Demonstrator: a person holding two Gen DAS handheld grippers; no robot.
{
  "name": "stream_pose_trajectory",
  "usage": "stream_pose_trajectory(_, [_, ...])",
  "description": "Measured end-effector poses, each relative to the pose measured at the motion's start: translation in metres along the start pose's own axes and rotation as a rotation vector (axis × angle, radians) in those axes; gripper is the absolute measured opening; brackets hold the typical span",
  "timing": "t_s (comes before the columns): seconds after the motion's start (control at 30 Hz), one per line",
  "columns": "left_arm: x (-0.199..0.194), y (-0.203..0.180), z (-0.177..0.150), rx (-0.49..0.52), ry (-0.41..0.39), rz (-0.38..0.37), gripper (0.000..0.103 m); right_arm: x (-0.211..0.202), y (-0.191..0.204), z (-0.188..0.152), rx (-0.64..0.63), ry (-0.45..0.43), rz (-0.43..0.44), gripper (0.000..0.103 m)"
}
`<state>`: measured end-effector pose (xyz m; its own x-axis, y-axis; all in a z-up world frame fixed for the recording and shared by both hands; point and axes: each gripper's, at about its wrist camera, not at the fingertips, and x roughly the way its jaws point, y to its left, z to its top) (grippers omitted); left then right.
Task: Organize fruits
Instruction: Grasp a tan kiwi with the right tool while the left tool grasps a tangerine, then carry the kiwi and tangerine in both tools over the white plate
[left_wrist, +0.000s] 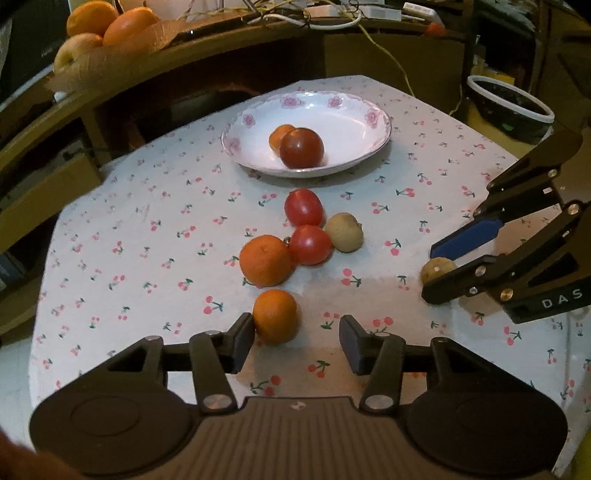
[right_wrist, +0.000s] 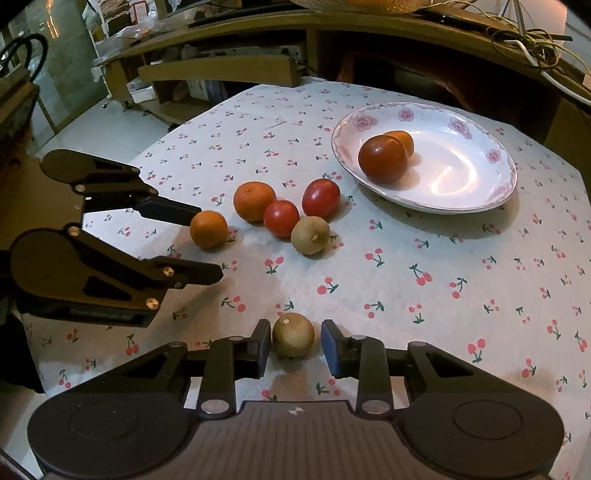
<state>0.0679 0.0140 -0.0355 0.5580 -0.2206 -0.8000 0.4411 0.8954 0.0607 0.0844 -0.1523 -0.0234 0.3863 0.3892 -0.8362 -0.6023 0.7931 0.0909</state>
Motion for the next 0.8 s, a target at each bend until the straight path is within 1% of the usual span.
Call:
stream_pose_trajectory(0.1, [0.001, 0.001, 0.0, -0.005, -0.005, -0.003, 0.054, -0.001, 0.0, 0.001, -0.001, -0.002, -0.003, 0.032])
stream_pose_trajectory(0.2, [0.003, 0.006, 0.002, -0.045, 0.001, -0.023, 0.052, -0.002, 0.0, 0.0, 0.0, 0.004, 0.0, 0.031])
stream_pose_trajectory(0.23, [0.004, 0.007, 0.003, -0.057, 0.003, -0.026, 0.047, -0.002, 0.0, -0.001, 0.0, 0.005, 0.001, 0.03])
stream_pose_trajectory(0.3, [0.004, 0.009, 0.005, -0.078, 0.015, -0.039, 0.036, -0.002, 0.0, -0.001, -0.002, 0.009, 0.009, 0.024])
stream_pose_trajectory(0.53, [0.004, 0.0, 0.009, -0.061, 0.03, -0.042, 0.035, -0.004, -0.004, 0.001, 0.02, 0.015, 0.004, 0.024])
stream_pose_trajectory(0.63, [0.002, -0.004, 0.014, -0.051, 0.021, -0.054, 0.035, -0.005, -0.006, 0.002, 0.026, 0.01, -0.003, 0.024])
stream_pose_trajectory(0.8, [-0.002, -0.011, 0.03, -0.038, -0.017, -0.065, 0.035, -0.01, -0.012, 0.01, 0.039, -0.023, -0.013, 0.024])
